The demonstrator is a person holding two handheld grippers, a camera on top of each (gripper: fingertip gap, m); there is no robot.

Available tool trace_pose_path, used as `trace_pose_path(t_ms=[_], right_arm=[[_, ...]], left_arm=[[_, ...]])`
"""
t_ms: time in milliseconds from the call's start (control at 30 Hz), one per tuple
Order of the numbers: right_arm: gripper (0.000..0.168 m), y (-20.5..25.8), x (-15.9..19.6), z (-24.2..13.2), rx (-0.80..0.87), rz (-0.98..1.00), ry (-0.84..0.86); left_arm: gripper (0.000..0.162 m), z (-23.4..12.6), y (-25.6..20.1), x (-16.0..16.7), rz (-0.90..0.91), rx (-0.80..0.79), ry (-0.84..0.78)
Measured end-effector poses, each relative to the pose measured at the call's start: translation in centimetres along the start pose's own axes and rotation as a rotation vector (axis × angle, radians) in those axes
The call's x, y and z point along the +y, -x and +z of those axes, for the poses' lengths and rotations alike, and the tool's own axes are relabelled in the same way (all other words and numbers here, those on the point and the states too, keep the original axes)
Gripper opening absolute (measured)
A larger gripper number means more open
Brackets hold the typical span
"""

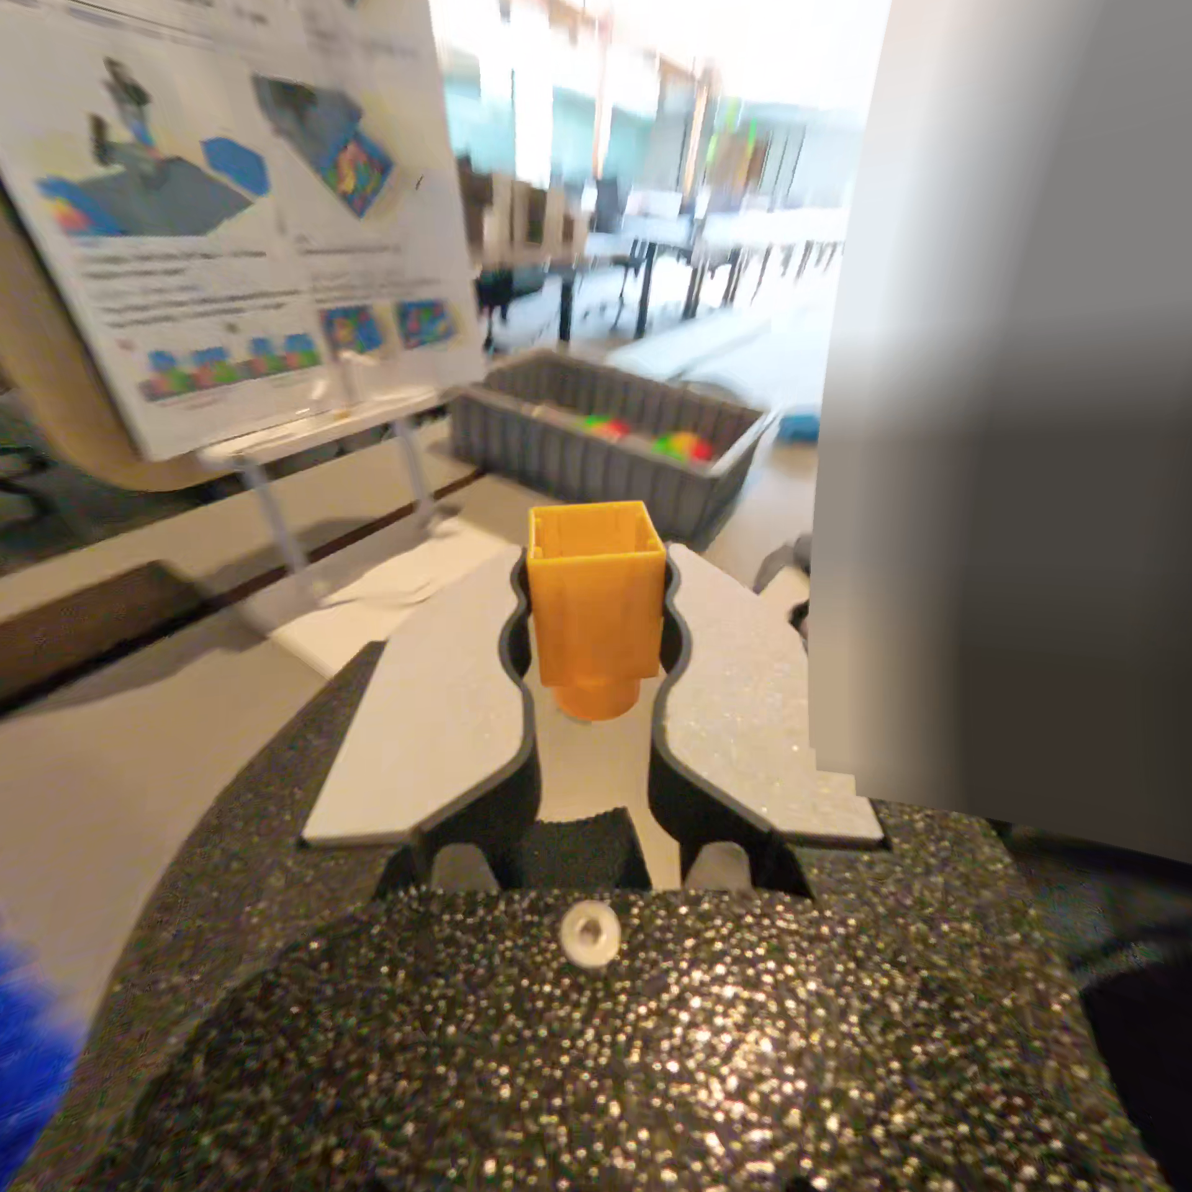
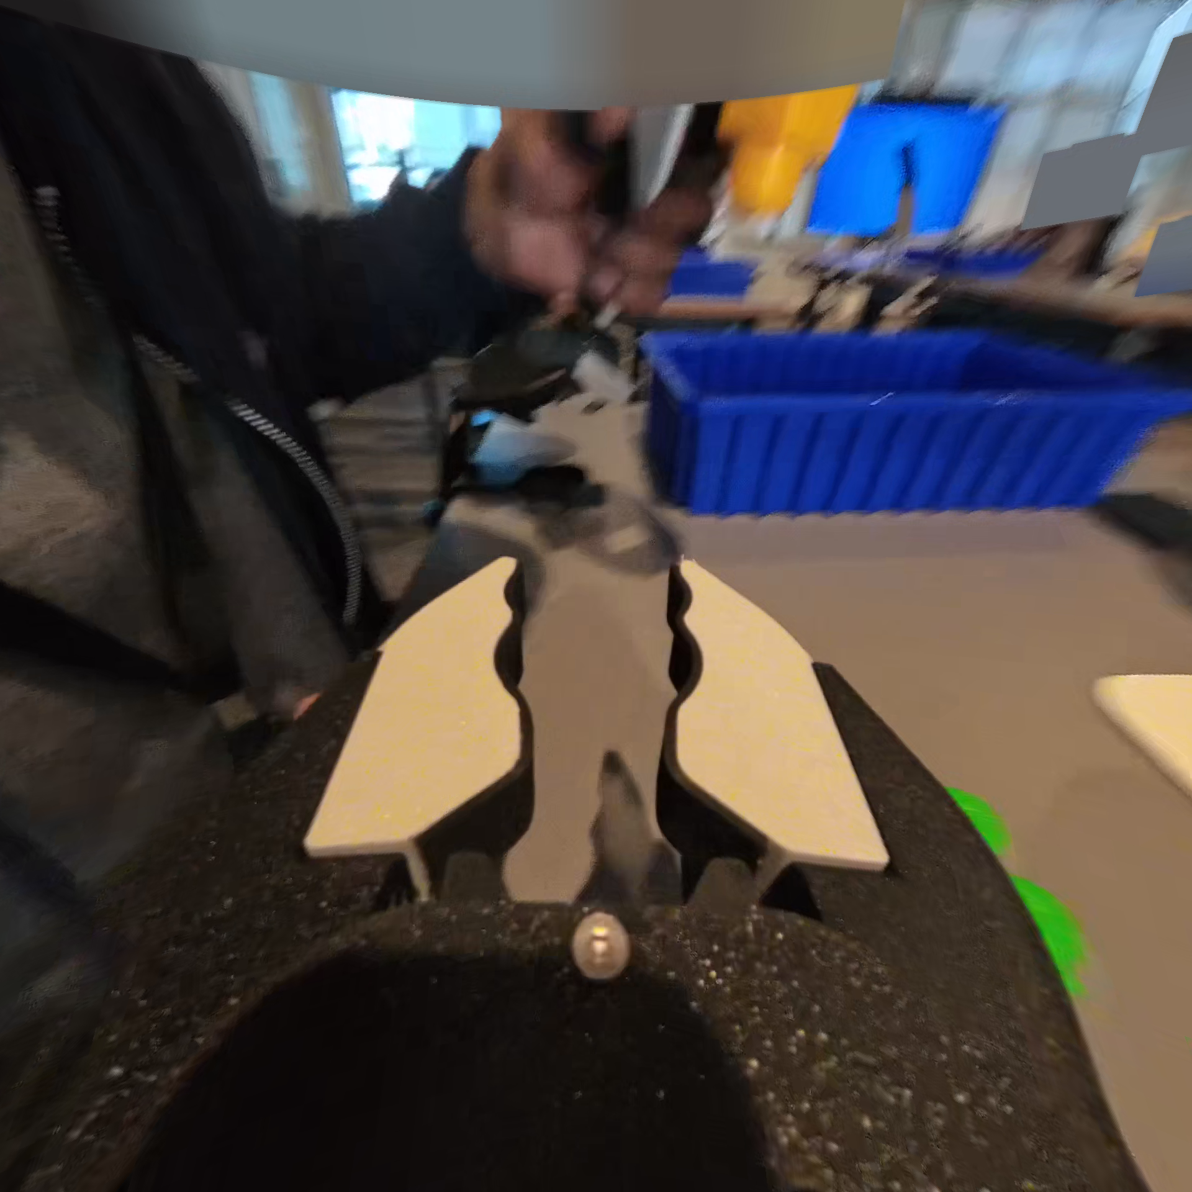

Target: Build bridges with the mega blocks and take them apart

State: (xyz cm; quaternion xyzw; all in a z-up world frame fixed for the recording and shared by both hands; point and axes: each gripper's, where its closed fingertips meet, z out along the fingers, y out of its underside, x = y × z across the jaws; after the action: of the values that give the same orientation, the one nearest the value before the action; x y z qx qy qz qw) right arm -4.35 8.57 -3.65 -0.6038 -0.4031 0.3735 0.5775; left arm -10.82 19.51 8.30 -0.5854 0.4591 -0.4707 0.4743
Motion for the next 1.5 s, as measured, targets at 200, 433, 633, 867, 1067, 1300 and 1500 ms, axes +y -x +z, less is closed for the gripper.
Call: trace_pose_path(t_ms=[200,433,633,867,1067,1300,1500], right_arm=[[0.044,-5.4,-4.1,-5.0,0.430,-0.327,-0.125],[0.044,-7.5,-3.2,-8.4,0.628,-0.543,-0.062],[0.048,-8.0,-2.5,-8.0,0.677,-0.581,-0.020],[0.037,-8.2,-2.3,-7.7,0.697,-0.594,0.014],[0.035,-7.7,-1.4,-6.8,0.491,-0.528,0.151],[0.035,-6.8,2.0,-6.1,0.024,-0.378,0.677],[0.035,-6.1,5.1,-5.3,-0.267,-0.356,1.157]], left_arm=[[0.036,9.7,-3.4,3.6,-0.572,0.185,-0.357],[0.037,16.0,-5.2,4.9,-0.902,0.379,-0.502],[0.036,18.0,-6.9,6.1,-1.012,0.455,-0.499],[0.036,18.3,-7.5,7.3,-1.031,0.487,-0.455],[0.044,15.9,-6.2,8.1,-0.802,0.439,-0.371],[0.047,11.9,-1.6,10.3,-0.316,0.171,-0.188],[0.045,10.3,-0.2,10.0,-0.301,0.104,-0.212]])
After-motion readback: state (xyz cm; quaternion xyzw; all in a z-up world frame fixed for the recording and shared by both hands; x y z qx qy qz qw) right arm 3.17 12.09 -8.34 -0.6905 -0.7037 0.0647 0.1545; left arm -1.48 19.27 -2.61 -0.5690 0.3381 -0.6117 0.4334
